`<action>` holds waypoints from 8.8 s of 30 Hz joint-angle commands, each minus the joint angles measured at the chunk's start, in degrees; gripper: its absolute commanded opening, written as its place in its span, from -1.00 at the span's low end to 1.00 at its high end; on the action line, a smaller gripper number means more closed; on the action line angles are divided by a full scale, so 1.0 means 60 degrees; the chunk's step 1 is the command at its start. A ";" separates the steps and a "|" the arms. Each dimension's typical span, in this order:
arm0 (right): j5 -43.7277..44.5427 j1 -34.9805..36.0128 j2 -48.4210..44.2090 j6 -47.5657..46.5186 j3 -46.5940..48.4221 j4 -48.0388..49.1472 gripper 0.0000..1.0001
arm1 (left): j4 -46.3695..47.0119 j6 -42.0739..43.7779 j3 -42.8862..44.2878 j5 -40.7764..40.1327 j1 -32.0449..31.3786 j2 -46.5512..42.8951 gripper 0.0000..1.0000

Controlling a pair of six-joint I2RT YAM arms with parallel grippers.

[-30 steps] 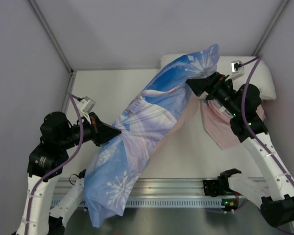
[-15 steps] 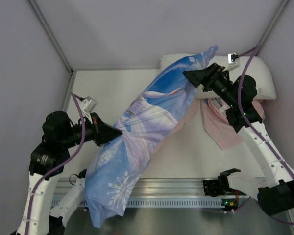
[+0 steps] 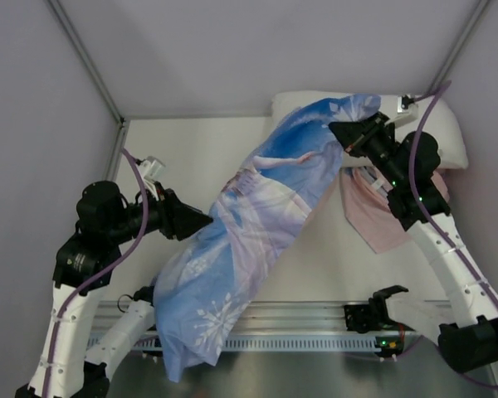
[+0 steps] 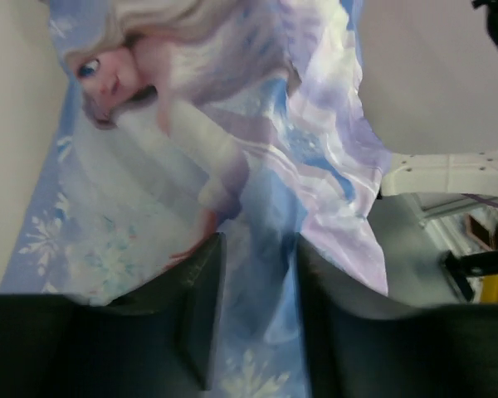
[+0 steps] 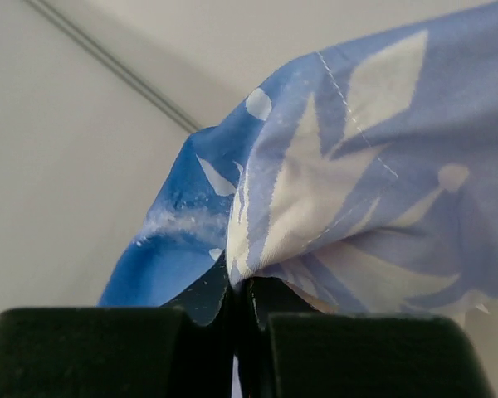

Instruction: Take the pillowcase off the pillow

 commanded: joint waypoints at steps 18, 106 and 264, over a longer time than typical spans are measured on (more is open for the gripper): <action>0.7458 -0.0094 -0.6799 -0.0549 -0.0547 -0.7619 -1.00 | 0.2198 -0.4177 -0.3436 -0.0747 -0.0005 -0.2240 0.72; 0.5745 -0.0079 -0.7576 -0.1004 -0.3344 -0.7869 -1.00 | 0.5157 -0.4881 -0.4552 -0.3322 -0.8043 0.1609 -1.00; 0.4836 0.1752 -0.0439 -0.1649 -0.1790 -0.5258 0.99 | 0.2096 -0.3255 -0.0863 -0.8742 -0.7561 0.4085 0.26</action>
